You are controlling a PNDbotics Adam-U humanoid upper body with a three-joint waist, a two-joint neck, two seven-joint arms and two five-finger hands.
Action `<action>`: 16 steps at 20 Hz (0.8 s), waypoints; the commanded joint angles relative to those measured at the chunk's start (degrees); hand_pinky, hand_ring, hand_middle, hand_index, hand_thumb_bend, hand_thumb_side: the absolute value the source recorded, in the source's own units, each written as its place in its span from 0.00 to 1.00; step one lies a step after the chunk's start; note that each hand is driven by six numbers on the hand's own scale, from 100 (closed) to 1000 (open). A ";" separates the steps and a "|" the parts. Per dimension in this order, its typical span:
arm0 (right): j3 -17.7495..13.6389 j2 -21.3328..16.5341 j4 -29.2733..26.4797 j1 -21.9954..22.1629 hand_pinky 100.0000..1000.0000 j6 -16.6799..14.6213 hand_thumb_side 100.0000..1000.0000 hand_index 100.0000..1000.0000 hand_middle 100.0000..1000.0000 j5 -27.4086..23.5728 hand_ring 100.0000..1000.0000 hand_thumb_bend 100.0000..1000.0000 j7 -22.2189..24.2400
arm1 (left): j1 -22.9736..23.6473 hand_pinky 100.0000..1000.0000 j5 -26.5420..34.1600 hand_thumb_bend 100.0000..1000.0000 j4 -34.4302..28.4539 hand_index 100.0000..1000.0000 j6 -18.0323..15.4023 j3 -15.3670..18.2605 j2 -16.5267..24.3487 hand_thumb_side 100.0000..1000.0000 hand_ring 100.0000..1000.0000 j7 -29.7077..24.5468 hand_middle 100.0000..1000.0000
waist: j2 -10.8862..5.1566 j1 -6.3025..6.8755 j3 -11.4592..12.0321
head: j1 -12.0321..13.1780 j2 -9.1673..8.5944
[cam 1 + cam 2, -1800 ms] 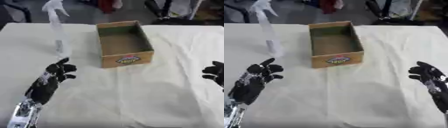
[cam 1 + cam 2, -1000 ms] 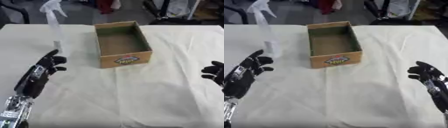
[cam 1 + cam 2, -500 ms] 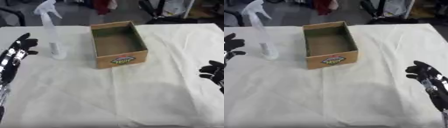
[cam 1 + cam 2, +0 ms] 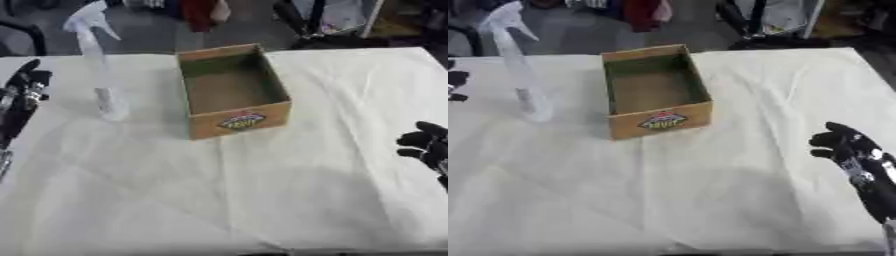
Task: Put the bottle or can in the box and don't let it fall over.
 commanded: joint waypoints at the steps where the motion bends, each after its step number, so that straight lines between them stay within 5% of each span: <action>1: 0.24 -0.69 -1.15 -0.61 0.76 -0.06 0.51 0.87 0.70 -0.26 0.78 0.00 0.35 | -3.15 0.74 -2.28 0.25 3.75 1.00 -2.11 -0.74 2.10 1.00 0.87 0.85 0.79 | -0.86 0.09 -0.18 | 0.17 0.32; 8: 0.62 -0.44 -1.06 -0.76 0.76 -0.05 0.51 0.87 0.70 -0.47 0.78 0.00 0.74 | -9.43 0.75 -6.41 0.20 12.74 1.00 -6.80 -2.07 0.97 1.00 0.86 0.66 0.77 | -0.77 -0.24 -0.82 | 0.48 0.32; 16: 1.09 -0.15 -1.03 -0.97 0.76 0.07 0.51 0.87 0.70 -0.68 0.78 0.00 1.23 | -14.79 0.74 -6.22 0.15 17.08 1.00 -7.97 -2.31 0.19 1.00 0.84 0.10 0.76 | -0.59 -0.37 -1.55 | 0.82 0.24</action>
